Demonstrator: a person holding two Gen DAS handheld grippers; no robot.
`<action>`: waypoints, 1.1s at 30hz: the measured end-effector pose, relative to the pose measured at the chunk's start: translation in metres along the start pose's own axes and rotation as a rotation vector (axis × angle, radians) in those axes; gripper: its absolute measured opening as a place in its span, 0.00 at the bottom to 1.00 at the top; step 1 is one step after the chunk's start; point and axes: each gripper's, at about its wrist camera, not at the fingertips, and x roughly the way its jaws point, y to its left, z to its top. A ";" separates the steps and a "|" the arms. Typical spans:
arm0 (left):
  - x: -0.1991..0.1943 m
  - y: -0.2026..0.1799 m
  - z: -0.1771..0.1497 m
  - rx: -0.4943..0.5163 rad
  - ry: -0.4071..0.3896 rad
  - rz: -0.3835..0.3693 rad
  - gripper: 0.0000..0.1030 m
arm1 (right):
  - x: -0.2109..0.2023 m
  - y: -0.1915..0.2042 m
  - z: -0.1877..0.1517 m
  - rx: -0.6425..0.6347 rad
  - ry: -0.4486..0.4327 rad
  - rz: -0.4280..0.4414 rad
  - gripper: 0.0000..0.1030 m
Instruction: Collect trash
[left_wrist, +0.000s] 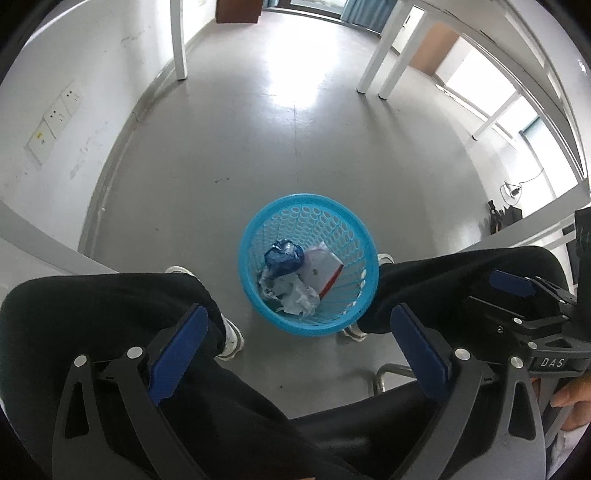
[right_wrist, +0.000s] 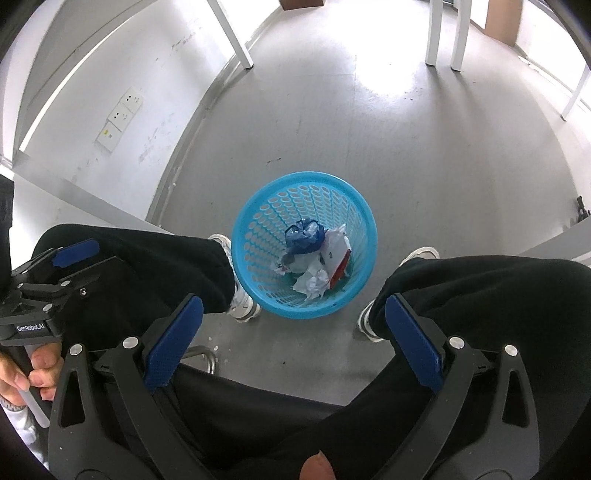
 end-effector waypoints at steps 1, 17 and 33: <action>0.001 0.000 0.000 -0.002 0.005 -0.004 0.94 | 0.001 0.001 0.000 0.001 0.001 0.000 0.92; 0.006 0.000 -0.001 -0.019 0.025 -0.022 0.94 | 0.002 0.002 -0.001 0.025 -0.006 0.017 0.92; 0.008 0.000 -0.002 -0.018 0.030 -0.013 0.94 | 0.004 0.000 -0.001 0.026 0.003 0.024 0.92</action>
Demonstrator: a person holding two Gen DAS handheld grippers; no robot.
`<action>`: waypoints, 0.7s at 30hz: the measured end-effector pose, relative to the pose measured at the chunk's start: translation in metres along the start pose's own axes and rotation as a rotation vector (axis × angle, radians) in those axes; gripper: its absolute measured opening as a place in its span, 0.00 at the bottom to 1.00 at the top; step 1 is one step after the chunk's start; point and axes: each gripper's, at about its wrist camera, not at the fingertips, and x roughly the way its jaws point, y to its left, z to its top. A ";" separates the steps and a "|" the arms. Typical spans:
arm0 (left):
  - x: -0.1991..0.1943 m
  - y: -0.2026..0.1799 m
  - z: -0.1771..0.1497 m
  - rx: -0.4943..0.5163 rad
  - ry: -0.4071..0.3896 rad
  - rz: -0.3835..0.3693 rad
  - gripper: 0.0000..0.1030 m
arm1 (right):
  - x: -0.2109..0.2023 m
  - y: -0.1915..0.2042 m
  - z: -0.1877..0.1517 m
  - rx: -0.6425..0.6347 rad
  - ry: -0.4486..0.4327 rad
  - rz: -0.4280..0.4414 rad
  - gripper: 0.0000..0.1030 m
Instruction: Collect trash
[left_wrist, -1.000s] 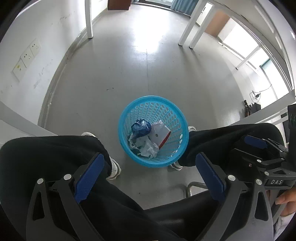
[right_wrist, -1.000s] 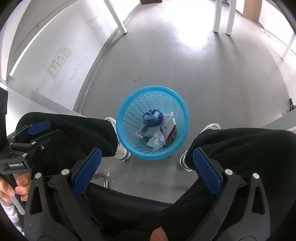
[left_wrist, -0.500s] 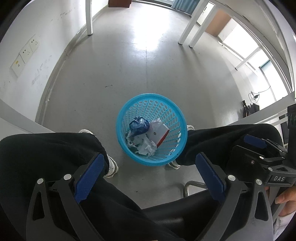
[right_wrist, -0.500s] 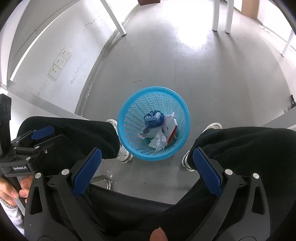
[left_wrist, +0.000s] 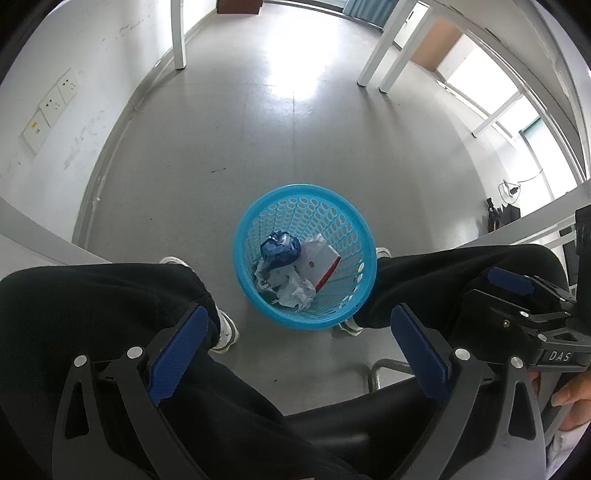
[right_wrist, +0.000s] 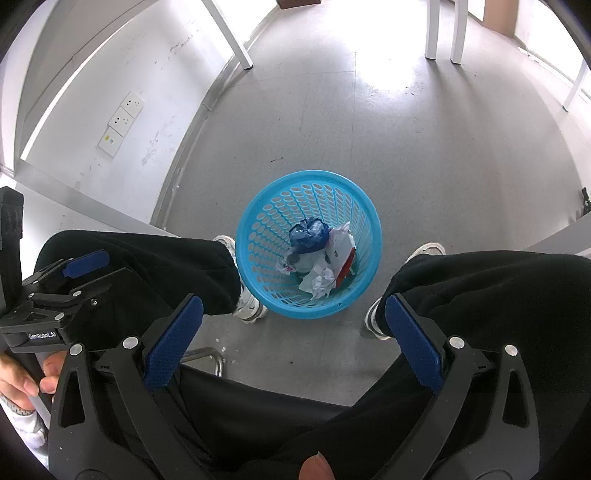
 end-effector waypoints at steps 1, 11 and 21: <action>0.000 0.000 0.000 0.001 0.000 0.001 0.94 | 0.000 0.000 0.000 0.000 0.000 0.000 0.92; 0.001 0.001 0.000 -0.005 0.003 -0.002 0.94 | 0.000 0.000 0.000 0.001 0.001 0.001 0.92; 0.002 0.002 -0.001 -0.005 0.007 0.002 0.94 | 0.000 -0.001 0.000 0.000 0.002 0.001 0.92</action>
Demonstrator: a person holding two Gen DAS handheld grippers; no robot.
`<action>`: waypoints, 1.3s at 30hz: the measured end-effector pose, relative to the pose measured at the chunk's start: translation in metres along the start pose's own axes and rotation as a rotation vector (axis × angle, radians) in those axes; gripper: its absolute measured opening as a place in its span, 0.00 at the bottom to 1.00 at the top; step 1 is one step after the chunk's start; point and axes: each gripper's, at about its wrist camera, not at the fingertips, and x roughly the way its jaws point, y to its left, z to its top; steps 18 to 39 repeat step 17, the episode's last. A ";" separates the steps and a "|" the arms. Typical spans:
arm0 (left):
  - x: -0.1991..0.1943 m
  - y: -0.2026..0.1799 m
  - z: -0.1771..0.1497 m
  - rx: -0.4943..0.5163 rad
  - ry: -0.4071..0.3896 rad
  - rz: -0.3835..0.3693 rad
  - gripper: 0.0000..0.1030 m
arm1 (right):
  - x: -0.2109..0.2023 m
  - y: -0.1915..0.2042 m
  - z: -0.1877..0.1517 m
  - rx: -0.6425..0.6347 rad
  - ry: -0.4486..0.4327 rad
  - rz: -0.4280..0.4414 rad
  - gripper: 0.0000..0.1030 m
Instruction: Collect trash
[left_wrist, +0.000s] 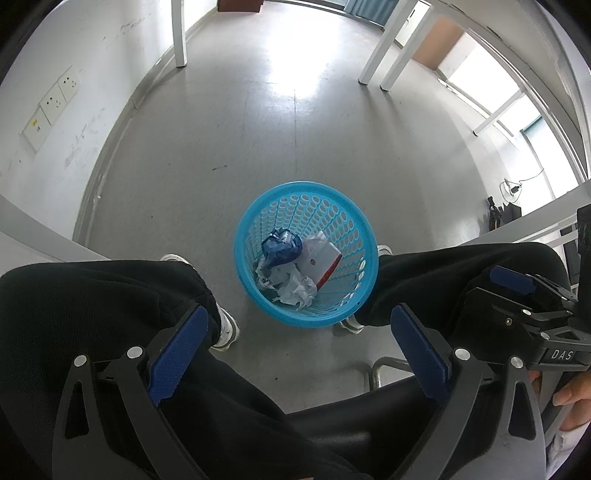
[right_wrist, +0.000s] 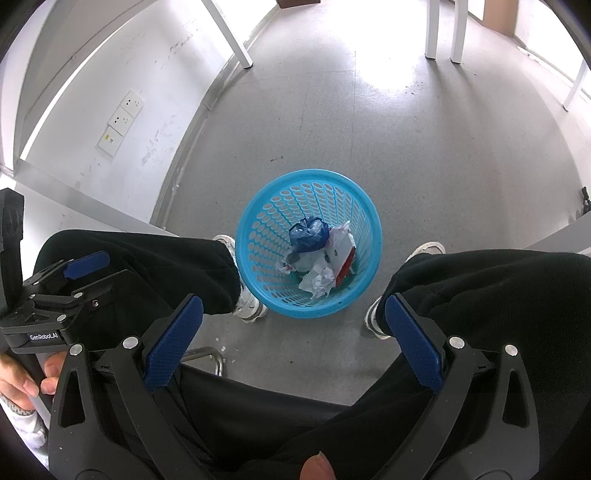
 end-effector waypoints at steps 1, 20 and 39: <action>0.000 0.000 0.000 0.000 0.000 0.000 0.94 | 0.000 0.000 0.000 -0.001 0.000 0.000 0.92; 0.004 -0.001 0.000 -0.004 0.020 -0.001 0.94 | 0.001 -0.001 -0.001 -0.001 0.002 -0.001 0.92; 0.004 -0.001 0.000 -0.004 0.020 -0.001 0.94 | 0.001 -0.001 -0.001 -0.001 0.002 -0.001 0.92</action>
